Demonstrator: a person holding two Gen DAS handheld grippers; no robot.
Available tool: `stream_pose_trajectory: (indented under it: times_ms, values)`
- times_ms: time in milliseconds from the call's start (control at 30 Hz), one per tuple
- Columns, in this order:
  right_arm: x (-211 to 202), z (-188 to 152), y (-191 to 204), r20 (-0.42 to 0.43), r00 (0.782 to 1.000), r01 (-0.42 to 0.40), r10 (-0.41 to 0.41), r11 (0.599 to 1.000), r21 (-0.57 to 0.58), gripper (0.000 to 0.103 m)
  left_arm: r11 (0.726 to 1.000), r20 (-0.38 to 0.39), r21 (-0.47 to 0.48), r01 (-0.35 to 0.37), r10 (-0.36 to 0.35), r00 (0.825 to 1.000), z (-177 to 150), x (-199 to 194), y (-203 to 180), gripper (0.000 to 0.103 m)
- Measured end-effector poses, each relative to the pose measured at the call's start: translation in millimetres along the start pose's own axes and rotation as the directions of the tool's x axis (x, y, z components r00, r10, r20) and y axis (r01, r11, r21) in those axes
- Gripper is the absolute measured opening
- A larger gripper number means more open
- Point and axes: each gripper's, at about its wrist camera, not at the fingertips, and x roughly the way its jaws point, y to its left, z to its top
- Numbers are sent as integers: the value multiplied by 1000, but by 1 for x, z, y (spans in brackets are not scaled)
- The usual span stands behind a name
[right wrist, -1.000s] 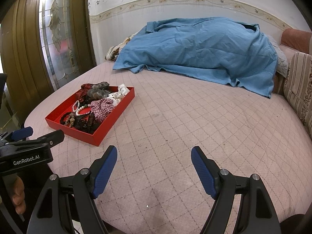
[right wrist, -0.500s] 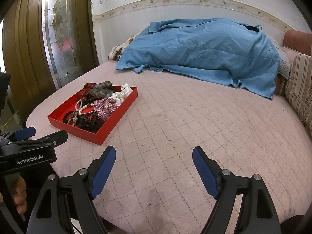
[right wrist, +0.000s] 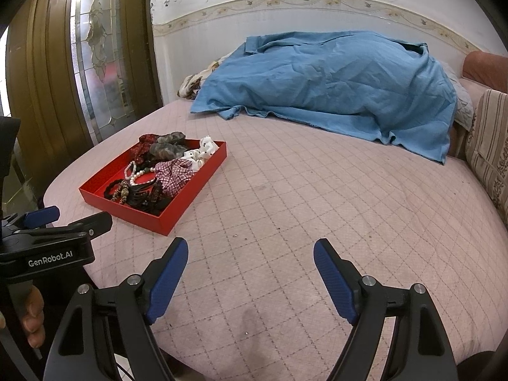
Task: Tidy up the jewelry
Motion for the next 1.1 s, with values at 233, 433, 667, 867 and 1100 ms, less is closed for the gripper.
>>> stream_pose_trajectory:
  times_ms: [233,433,667,867,1100]
  values:
    - [0,0,1,0,1000,0,0,1000,-1,85,1000,1,1,-2,2,1000,-1,0,0,103]
    - [-1,0,2,1,1000,-1,1,1000,-8,85,1000,-1,-1,-1,1,1000,-1,0,0,103]
    - [-1,0,3,1,1000,-1,1,1000,-8,85,1000,0,2,1,-1,1000,-1,0,1,103]
    - [-1,0,3,3,1000,0,0,1000,-10,85,1000,-2,0,1,-1,1000,0,0,2,103]
    - [-1,0,4,2,1000,0,0,1000,-9,85,1000,-4,-2,2,-2,1000,-2,0,3,103]
